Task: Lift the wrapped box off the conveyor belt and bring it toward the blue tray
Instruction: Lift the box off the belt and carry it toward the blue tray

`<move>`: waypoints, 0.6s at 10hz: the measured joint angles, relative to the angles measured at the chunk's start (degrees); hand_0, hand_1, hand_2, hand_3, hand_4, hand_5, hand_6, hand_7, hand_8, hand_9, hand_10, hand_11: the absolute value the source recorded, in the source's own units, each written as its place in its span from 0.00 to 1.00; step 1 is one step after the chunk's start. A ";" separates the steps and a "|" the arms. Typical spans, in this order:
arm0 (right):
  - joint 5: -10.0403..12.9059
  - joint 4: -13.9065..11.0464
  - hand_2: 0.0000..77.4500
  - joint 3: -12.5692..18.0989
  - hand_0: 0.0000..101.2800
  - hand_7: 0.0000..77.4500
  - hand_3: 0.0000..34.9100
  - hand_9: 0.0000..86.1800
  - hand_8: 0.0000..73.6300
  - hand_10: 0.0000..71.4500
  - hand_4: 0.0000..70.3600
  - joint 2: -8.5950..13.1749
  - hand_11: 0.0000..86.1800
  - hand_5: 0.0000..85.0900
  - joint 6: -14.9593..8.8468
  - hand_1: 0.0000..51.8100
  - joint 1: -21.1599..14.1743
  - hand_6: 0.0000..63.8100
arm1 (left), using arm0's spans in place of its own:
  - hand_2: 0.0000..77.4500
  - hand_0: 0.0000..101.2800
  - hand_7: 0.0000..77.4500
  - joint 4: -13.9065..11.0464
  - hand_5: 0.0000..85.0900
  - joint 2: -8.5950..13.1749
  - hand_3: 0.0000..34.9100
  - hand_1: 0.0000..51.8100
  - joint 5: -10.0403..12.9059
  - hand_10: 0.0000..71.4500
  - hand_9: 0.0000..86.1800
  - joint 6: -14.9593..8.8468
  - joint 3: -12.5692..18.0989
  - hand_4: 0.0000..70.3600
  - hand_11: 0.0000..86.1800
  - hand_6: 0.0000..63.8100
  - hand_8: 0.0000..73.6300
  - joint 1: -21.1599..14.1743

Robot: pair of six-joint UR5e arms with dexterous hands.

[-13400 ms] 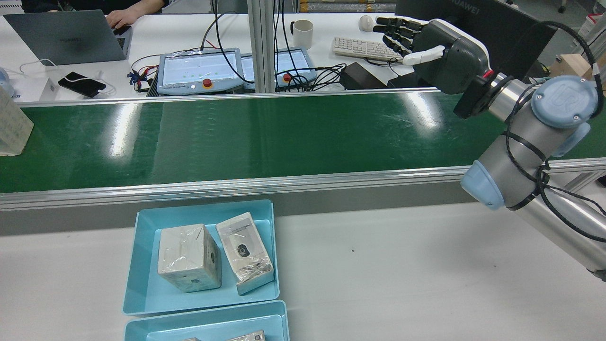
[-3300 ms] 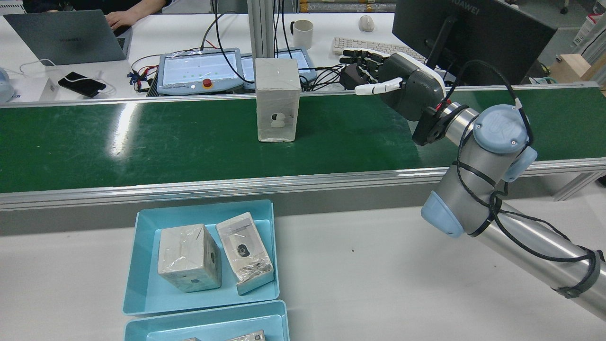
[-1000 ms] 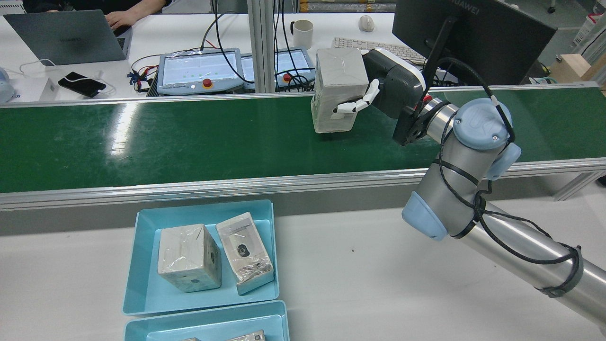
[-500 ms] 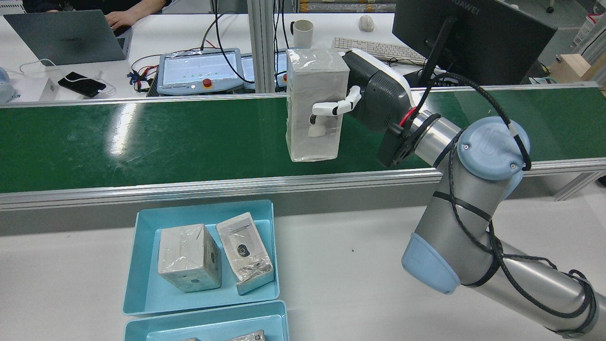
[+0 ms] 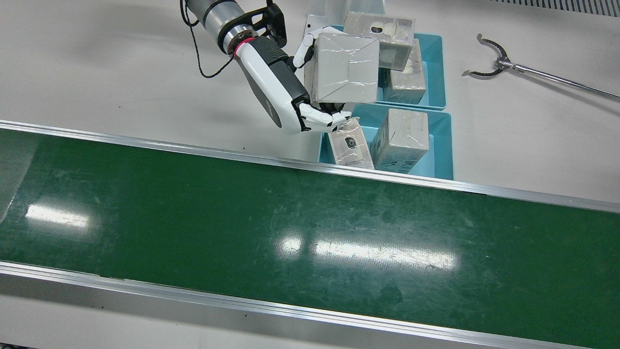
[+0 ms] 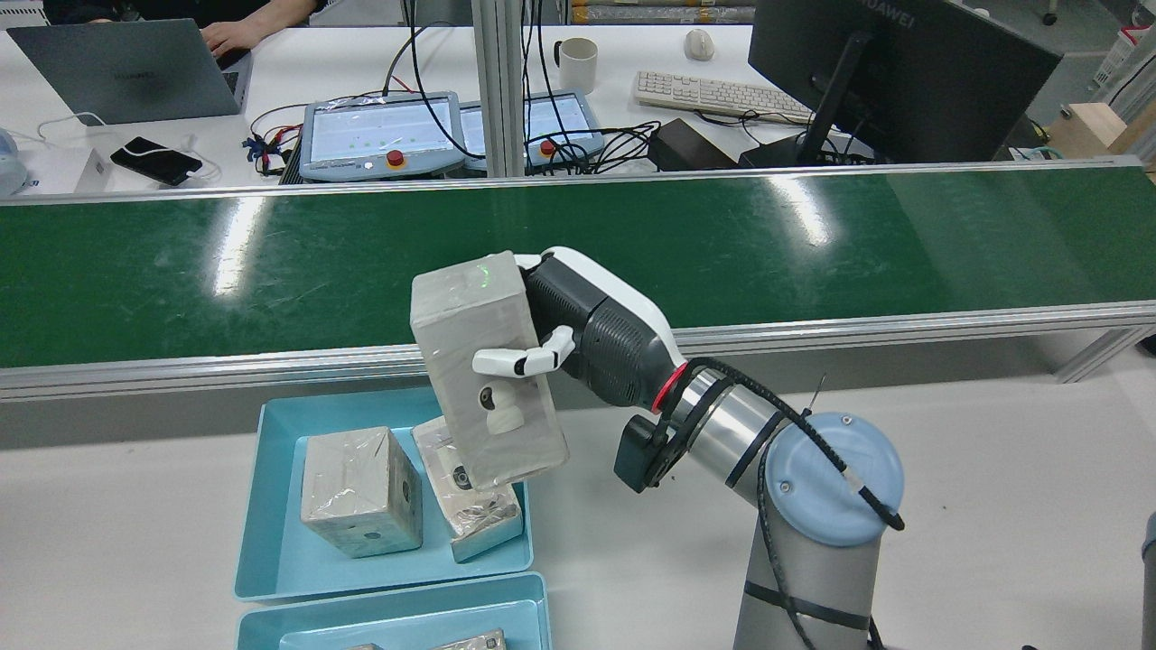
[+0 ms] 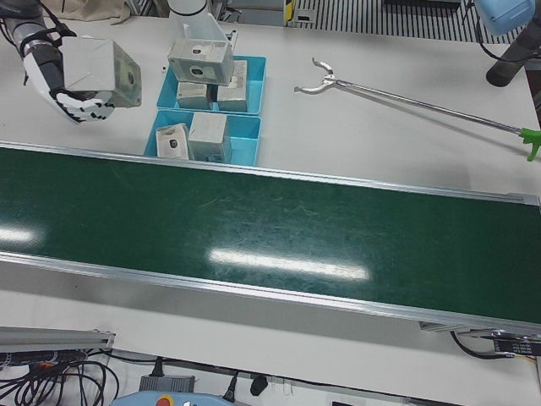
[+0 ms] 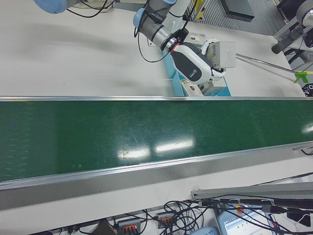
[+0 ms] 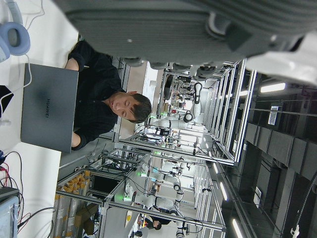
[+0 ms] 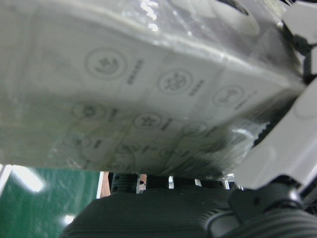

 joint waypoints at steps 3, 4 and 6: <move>1.34 0.01 0.54 -1.38 0.45 0.89 0.00 0.83 0.69 0.79 0.43 0.67 0.80 0.54 -2.67 0.02 -4.74 0.57 | 0.01 0.00 0.01 0.00 0.01 0.00 0.00 0.00 0.00 0.01 0.01 0.00 0.00 0.00 0.00 0.00 0.01 0.00; 1.23 -0.05 0.54 -1.69 0.45 0.89 0.00 0.83 0.69 0.79 0.43 0.69 0.80 0.54 -2.90 0.02 -5.20 0.57 | 0.01 0.00 0.01 0.00 0.01 0.00 0.00 0.00 0.00 0.01 0.01 0.00 0.00 0.00 0.00 0.00 0.01 0.00; 0.92 -0.18 0.49 -1.94 0.49 0.83 0.00 0.62 0.47 0.56 0.43 0.46 0.59 0.56 -3.05 0.03 -5.78 0.48 | 0.01 0.00 0.01 0.00 0.01 0.00 0.00 0.00 0.00 0.01 0.01 0.00 0.00 0.00 0.01 0.00 0.01 0.00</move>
